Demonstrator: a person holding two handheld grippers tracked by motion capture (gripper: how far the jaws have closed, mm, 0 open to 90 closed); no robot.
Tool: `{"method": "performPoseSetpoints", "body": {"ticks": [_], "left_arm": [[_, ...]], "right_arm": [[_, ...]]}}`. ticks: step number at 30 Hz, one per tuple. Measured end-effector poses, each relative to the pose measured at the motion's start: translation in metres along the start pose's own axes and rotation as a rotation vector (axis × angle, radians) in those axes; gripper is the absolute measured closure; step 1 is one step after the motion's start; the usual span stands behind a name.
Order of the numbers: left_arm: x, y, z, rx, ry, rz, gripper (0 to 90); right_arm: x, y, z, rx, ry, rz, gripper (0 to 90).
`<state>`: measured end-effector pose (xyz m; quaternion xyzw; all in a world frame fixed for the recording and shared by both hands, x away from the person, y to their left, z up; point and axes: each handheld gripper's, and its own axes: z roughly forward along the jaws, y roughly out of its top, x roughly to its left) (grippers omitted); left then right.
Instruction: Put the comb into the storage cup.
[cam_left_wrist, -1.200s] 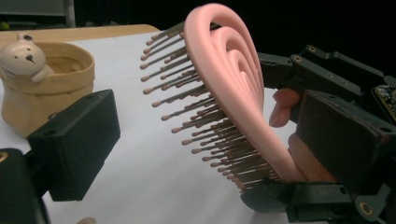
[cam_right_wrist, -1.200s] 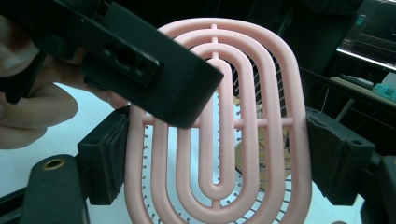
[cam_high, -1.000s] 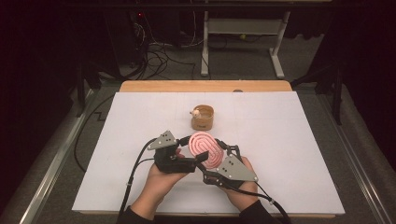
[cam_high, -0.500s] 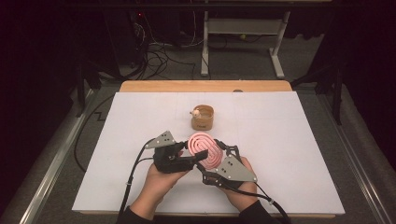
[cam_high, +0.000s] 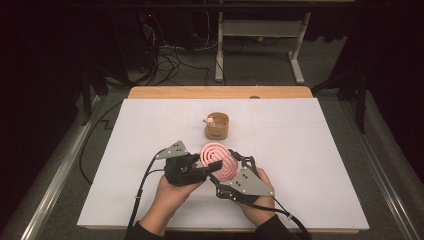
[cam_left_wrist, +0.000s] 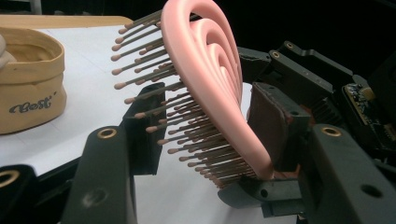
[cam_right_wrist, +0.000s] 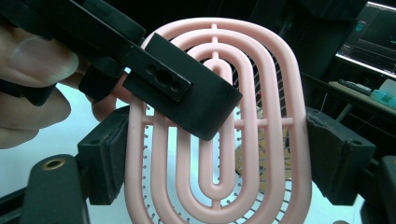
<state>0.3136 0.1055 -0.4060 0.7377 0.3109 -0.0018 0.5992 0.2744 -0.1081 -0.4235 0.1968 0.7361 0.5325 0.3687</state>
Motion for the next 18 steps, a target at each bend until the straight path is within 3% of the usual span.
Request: {"method": "performPoseSetpoints", "body": {"ticks": [18], "left_arm": [[-0.0008, 0.001, -0.0006, -0.008, -0.029, -0.025, 51.7]], "right_arm": [[0.0007, 0.0007, -0.0007, -0.008, -0.009, -0.017, 20.2]]}}
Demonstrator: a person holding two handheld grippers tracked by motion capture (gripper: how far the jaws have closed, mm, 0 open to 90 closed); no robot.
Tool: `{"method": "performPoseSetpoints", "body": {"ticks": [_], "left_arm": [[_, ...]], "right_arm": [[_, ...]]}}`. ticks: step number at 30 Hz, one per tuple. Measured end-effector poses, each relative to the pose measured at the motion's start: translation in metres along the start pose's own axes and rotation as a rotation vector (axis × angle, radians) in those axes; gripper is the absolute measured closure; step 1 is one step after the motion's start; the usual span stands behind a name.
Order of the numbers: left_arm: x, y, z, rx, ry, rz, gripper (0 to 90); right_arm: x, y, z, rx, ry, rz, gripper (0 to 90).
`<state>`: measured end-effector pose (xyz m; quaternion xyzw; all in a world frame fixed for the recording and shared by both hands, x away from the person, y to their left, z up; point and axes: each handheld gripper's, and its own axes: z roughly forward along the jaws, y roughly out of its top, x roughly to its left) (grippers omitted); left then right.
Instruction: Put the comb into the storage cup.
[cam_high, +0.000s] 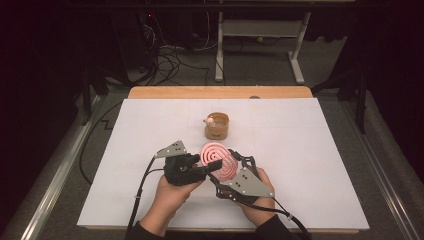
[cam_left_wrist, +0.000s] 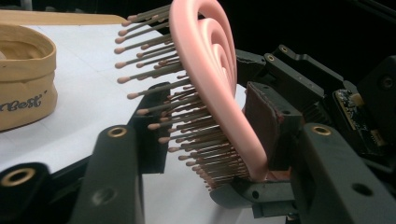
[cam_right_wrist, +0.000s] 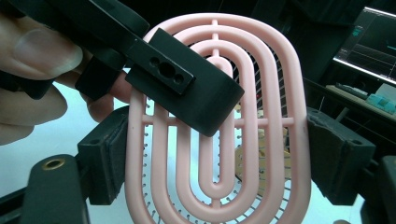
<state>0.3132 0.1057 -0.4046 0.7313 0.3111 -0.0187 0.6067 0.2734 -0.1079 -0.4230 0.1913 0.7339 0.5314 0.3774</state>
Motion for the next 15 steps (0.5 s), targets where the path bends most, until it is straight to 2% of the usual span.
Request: {"method": "performPoseSetpoints", "body": {"ticks": [15], "left_arm": [[-0.0011, 0.0004, 0.0006, 0.005, -0.008, -0.027, 55.9]], "right_arm": [[0.0008, 0.0004, 0.0003, 0.009, -0.015, -0.014, 20.0]]}}
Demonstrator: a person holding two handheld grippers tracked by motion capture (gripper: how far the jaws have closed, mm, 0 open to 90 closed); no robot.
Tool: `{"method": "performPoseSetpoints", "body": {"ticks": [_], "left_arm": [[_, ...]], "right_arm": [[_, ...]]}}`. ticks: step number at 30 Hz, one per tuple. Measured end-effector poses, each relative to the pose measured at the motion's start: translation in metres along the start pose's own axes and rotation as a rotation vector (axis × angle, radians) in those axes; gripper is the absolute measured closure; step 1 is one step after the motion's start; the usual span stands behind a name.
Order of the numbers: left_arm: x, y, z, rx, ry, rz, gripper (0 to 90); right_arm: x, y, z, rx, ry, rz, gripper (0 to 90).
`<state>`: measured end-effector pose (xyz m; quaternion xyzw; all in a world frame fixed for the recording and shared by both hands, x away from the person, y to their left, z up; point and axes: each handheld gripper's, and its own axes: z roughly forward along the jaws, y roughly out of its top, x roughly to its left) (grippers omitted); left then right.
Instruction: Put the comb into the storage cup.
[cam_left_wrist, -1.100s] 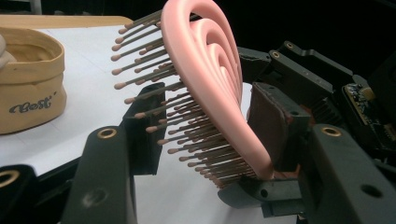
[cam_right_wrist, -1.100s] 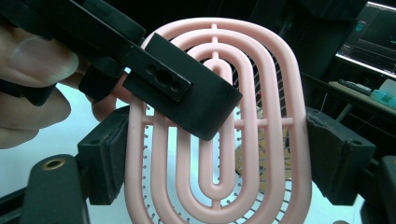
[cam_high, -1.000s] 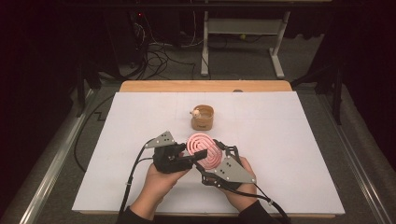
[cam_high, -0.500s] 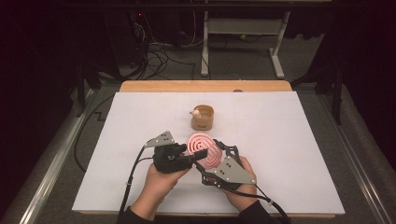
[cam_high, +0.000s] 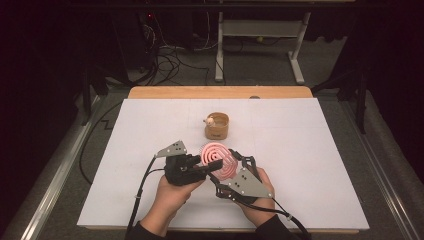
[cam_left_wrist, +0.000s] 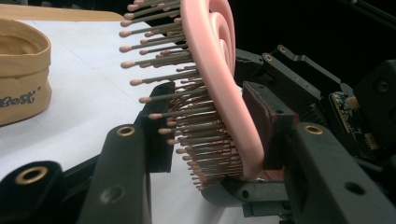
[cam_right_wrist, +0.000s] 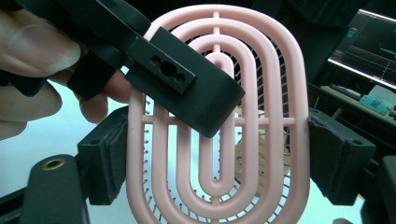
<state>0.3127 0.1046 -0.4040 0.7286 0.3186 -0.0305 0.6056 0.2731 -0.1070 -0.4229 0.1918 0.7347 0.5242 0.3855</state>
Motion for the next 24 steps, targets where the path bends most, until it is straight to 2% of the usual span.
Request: {"method": "performPoseSetpoints", "body": {"ticks": [19, 24], "left_arm": [[-0.004, 0.0001, -0.0006, -0.021, 0.007, -0.01, 60.0], [-0.0046, 0.0008, -0.0016, -0.037, 0.001, -0.011, 62.0]], "right_arm": [[0.0028, 0.0008, -0.0008, -0.001, -0.032, -0.03, 19.7], [0.0031, 0.0013, -0.001, -0.008, -0.02, -0.039, 19.6]]}}
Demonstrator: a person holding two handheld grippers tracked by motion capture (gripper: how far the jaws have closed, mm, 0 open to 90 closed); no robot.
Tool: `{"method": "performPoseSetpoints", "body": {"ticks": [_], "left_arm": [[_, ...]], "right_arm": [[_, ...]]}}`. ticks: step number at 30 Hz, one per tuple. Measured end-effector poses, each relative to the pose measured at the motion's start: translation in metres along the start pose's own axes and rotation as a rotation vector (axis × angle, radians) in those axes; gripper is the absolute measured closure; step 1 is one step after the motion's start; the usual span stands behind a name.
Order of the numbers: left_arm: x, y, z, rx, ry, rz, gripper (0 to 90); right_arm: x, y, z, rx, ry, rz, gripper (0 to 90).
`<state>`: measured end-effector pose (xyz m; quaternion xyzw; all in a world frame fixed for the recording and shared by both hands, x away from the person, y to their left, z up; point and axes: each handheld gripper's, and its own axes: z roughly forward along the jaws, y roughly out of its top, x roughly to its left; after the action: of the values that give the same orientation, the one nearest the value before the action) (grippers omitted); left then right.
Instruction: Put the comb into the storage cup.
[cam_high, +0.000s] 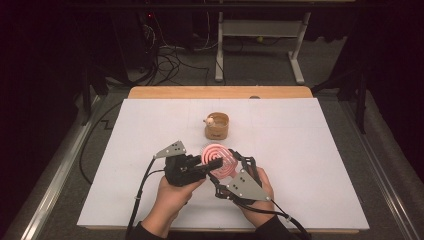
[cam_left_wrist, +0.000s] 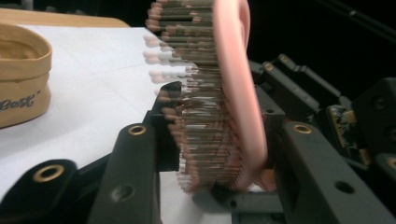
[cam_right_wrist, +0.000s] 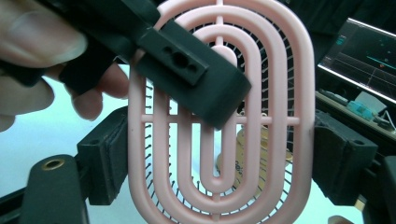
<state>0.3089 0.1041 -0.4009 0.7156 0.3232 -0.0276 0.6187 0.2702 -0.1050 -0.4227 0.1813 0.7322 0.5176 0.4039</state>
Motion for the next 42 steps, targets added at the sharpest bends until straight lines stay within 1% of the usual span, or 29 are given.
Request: {"method": "performPoseSetpoints", "body": {"ticks": [7, 10, 12, 21, 29, 33, 38, 42], "left_arm": [[-0.001, 0.001, 0.0, -0.009, 0.003, 0.011, 62.1], [-0.004, 0.002, -0.001, -0.012, 0.015, 0.031, 62.2], [-0.005, 0.002, -0.001, -0.013, 0.018, 0.036, 62.2], [-0.005, 0.002, -0.002, -0.017, 0.021, 0.045, 62.2], [-0.006, 0.003, -0.004, -0.028, 0.024, 0.056, 62.3], [-0.006, 0.004, -0.006, -0.037, 0.028, 0.059, 62.4], [-0.005, 0.005, -0.009, -0.044, 0.025, 0.062, 62.5], [-0.006, 0.007, -0.012, -0.054, 0.029, 0.069, 62.7]], "right_arm": [[0.0, 0.0, 0.0, -0.005, -0.003, 0.005, 19.5], [0.0, 0.001, 0.0, -0.009, -0.005, 0.005, 19.5], [0.0, 0.001, -0.001, -0.012, -0.006, 0.005, 19.5], [0.0, 0.002, -0.001, -0.011, -0.004, 0.001, 19.3], [-0.001, 0.004, 0.0, -0.012, 0.012, 0.014, 18.1], [0.0, 0.005, 0.0, -0.01, 0.011, 0.017, 15.7], [0.0, 0.008, -0.003, -0.022, 0.019, 0.031, 15.0], [0.0, 0.01, -0.004, -0.023, 0.027, 0.032, 14.5]]}}
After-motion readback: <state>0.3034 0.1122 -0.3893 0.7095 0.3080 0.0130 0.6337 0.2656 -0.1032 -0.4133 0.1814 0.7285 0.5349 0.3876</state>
